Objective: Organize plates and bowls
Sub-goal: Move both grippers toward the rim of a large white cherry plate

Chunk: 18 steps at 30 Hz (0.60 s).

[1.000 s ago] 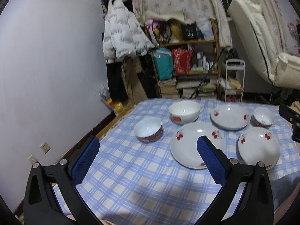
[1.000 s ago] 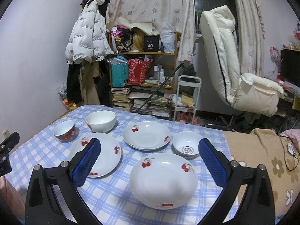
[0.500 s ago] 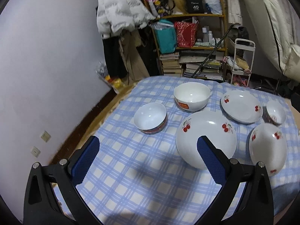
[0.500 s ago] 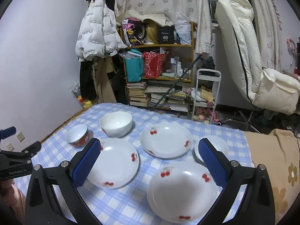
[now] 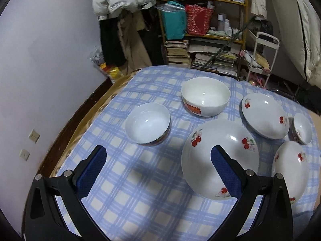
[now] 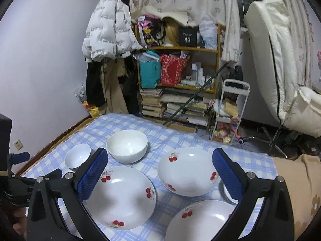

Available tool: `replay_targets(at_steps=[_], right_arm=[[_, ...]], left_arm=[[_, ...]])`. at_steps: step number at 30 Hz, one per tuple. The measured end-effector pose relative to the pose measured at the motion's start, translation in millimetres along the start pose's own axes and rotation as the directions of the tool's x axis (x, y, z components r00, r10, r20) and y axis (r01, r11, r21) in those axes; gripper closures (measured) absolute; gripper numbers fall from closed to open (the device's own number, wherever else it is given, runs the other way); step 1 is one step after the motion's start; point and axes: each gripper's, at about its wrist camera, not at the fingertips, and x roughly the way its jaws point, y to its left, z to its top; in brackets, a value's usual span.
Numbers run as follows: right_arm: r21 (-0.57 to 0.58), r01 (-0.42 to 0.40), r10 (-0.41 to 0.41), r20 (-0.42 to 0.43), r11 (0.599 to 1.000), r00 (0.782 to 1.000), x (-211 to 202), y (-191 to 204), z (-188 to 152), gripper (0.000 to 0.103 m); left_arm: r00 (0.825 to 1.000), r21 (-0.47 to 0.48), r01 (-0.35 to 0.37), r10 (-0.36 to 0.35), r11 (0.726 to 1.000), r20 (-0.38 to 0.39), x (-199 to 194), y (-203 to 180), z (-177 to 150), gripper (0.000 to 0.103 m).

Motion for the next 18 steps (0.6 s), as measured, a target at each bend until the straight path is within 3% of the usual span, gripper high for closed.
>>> replay_targets(at_steps=[3,8,18], right_arm=[[0.040,-0.013,0.015,-0.039,0.999,0.999,19.9,-6.4,-5.9,0.000],[0.091,-0.028,0.040,-0.124,0.995,0.991,55.7,-16.6,-25.5,0.000],[0.004,0.030,-0.027,-0.290,1.000,0.957,101.7,-19.9,-51.1,0.000]], left_arm=[[1.000,0.013,-0.016,0.016,1.000,-0.016,17.0,-3.4,-2.9,0.001],[0.995,-0.002,0.031,-0.031,1.000,-0.097,44.7,-6.9,-9.0,0.001],[0.978,0.003,0.067,-0.066,0.998,-0.197,82.9,-13.2,-21.9,0.001]])
